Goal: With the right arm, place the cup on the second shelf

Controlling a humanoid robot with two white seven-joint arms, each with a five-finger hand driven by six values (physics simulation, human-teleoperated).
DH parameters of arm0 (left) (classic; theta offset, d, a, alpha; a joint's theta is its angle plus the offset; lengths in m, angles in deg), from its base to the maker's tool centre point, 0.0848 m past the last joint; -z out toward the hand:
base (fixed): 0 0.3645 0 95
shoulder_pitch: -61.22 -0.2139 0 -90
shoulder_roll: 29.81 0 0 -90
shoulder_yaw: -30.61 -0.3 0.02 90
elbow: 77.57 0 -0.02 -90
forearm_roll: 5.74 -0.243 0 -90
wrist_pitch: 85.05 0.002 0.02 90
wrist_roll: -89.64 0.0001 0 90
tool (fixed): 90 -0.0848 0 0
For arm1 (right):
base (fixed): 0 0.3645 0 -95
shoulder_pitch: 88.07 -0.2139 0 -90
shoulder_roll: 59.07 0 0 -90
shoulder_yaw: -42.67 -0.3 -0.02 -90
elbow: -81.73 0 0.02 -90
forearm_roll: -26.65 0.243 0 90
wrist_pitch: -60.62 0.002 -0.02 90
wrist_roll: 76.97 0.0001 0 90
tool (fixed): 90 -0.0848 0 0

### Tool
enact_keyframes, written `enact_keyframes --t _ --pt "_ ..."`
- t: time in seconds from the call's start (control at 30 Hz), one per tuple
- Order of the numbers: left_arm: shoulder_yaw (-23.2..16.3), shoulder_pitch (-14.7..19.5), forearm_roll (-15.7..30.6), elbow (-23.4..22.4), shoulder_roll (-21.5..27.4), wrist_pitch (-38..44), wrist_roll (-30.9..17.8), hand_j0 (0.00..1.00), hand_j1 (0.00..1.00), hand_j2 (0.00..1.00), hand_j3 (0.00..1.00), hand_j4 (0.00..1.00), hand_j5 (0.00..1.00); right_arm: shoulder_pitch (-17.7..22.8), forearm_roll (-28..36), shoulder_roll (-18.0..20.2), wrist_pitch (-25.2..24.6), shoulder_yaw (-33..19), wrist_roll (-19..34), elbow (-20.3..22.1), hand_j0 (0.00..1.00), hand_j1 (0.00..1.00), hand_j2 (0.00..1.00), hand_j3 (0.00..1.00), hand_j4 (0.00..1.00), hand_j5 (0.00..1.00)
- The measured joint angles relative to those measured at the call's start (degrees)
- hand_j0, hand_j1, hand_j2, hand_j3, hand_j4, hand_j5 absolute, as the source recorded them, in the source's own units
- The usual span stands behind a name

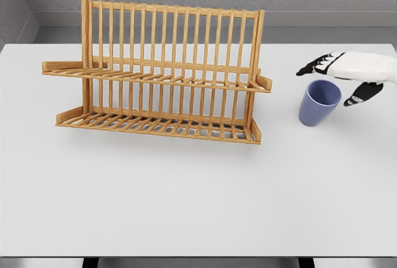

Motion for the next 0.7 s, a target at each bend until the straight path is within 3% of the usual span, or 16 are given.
enact_keyframes --t 0.27,0.7 --pt "0.01 0.00 0.00 0.00 0.00 0.00 0.00 1.00 1.00 1.00 1.00 1.00 1.00 -0.09 -0.06 -1.17 0.01 2.77 0.01 -3.13 1.00 1.00 1.00 1.00 1.00 1.00" --pt "0.00 0.00 0.00 0.00 0.00 0.00 0.00 1.00 1.00 1.00 1.00 1.00 1.00 -1.23 -0.04 -1.86 0.00 3.39 -0.01 -4.41 1.00 1.00 1.00 1.00 1.00 1.00"
